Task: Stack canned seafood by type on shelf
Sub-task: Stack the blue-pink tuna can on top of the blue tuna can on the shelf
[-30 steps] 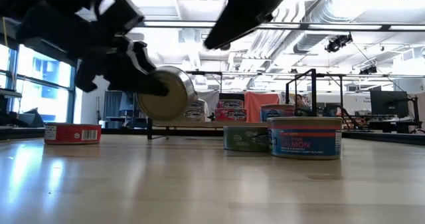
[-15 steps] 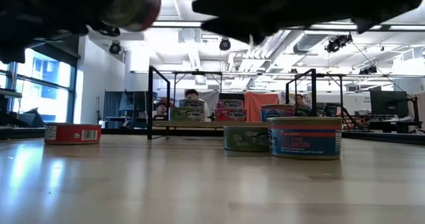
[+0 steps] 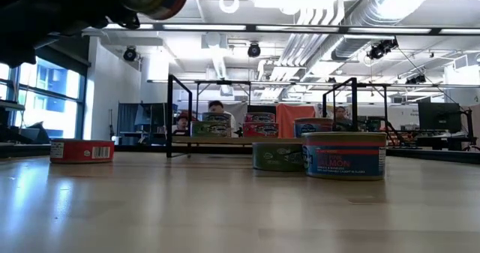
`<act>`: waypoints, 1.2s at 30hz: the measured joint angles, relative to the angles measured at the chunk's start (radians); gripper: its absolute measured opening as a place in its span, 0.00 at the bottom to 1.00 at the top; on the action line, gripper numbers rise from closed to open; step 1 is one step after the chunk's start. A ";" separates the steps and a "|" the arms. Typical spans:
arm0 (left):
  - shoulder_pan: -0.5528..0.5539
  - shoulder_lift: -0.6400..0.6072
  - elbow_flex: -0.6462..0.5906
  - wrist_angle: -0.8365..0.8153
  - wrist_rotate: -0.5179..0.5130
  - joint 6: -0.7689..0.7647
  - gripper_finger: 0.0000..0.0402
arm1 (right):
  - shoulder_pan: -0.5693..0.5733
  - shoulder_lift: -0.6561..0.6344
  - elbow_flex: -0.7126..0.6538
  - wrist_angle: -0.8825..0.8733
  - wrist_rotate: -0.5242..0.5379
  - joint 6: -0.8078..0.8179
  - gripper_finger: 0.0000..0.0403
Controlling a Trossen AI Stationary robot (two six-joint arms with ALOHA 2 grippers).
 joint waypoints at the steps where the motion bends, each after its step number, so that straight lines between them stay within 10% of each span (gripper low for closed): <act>1: 0.000 0.000 0.003 -0.005 0.000 0.002 0.42 | 0.000 0.000 0.019 -0.037 0.029 0.020 0.76; 26: 0.001 0.000 0.006 -0.096 -0.038 0.062 0.49 | -0.006 0.083 0.141 -0.201 0.135 0.135 0.43; 36: -0.001 0.000 0.004 -0.253 -0.285 0.087 0.60 | 0.027 -0.090 0.141 -0.641 0.388 0.315 0.43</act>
